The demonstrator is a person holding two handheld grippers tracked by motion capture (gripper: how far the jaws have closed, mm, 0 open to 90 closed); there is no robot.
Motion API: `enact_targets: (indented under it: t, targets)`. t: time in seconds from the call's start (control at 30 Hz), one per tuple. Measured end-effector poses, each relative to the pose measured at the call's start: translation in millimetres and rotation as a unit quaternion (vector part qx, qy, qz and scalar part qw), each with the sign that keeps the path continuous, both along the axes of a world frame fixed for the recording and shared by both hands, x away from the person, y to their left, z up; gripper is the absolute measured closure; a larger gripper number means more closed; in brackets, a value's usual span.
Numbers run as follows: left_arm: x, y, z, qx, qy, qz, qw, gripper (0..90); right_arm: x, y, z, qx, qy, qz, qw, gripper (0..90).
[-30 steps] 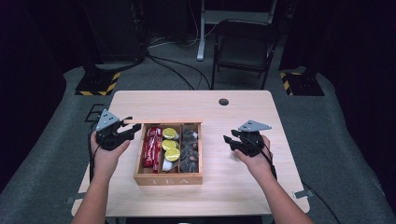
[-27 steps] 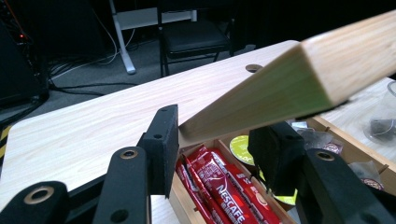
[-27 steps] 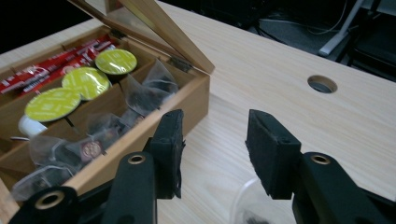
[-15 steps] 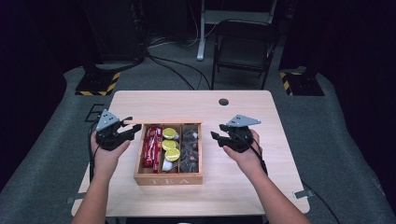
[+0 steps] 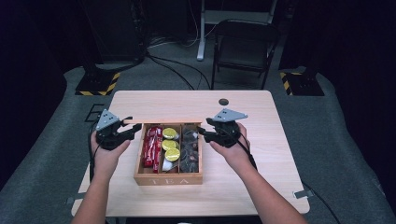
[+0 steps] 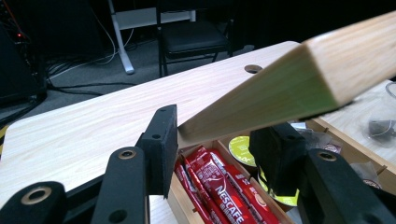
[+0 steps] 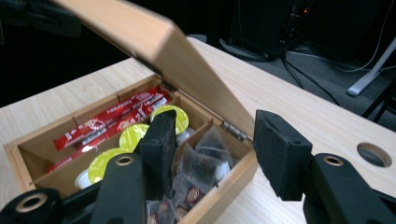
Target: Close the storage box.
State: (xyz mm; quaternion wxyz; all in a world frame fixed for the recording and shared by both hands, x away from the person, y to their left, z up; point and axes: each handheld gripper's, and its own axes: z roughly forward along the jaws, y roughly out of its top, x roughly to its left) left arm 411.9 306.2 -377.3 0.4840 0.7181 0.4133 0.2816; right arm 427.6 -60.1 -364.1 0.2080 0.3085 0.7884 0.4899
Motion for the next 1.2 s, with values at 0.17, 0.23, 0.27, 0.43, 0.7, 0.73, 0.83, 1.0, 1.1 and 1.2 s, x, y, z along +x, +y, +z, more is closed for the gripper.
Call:
enact_targets:
  t: [0.17,0.23,0.27,0.43,0.7,0.73,0.83,1.0,1.1,1.2]
  targets:
    - [-0.2,0.1,-0.1,0.000,0.001,-0.001,1.0000,52.3,1.5,5.9,5.4,0.004,-0.006,0.000,1.0000,48.2]
    - [-0.1,0.3,0.1,0.000,0.002,-0.001,1.0000,52.3,1.2,7.2,6.8,0.004,-0.004,-0.001,1.0000,48.2]
    - [0.0,0.3,0.2,0.000,0.002,-0.001,1.0000,52.3,1.0,7.9,7.4,0.004,-0.002,-0.002,1.0000,48.2]
    - [-0.3,0.2,-0.2,0.001,0.001,-0.001,1.0000,52.2,2.0,8.4,9.0,0.010,-0.003,-0.007,0.9999,48.6]
    - [0.2,1.0,0.0,0.000,0.004,-0.004,1.0000,52.1,2.6,12.1,12.7,0.006,-0.008,0.002,0.9999,52.7]
    - [0.7,0.8,-0.3,0.000,0.003,-0.004,1.0000,52.0,1.9,12.7,13.2,0.006,-0.005,0.001,1.0000,53.0]
    - [0.8,0.5,-1.3,0.000,0.005,-0.003,1.0000,51.8,1.4,13.6,14.2,0.001,-0.002,0.000,1.0000,52.9]
    - [0.3,0.2,-2.2,-0.003,0.004,-0.001,1.0000,51.5,0.6,13.9,14.4,-0.005,-0.006,0.001,1.0000,53.6]
    - [-0.7,-0.7,-1.8,-0.003,0.003,0.003,1.0000,51.5,-0.2,13.7,14.9,-0.003,-0.004,0.003,1.0000,53.7]
    - [-2.2,-1.2,1.3,-0.004,0.002,0.003,1.0000,50.5,0.3,13.7,15.6,-0.004,-0.003,0.001,1.0000,54.0]
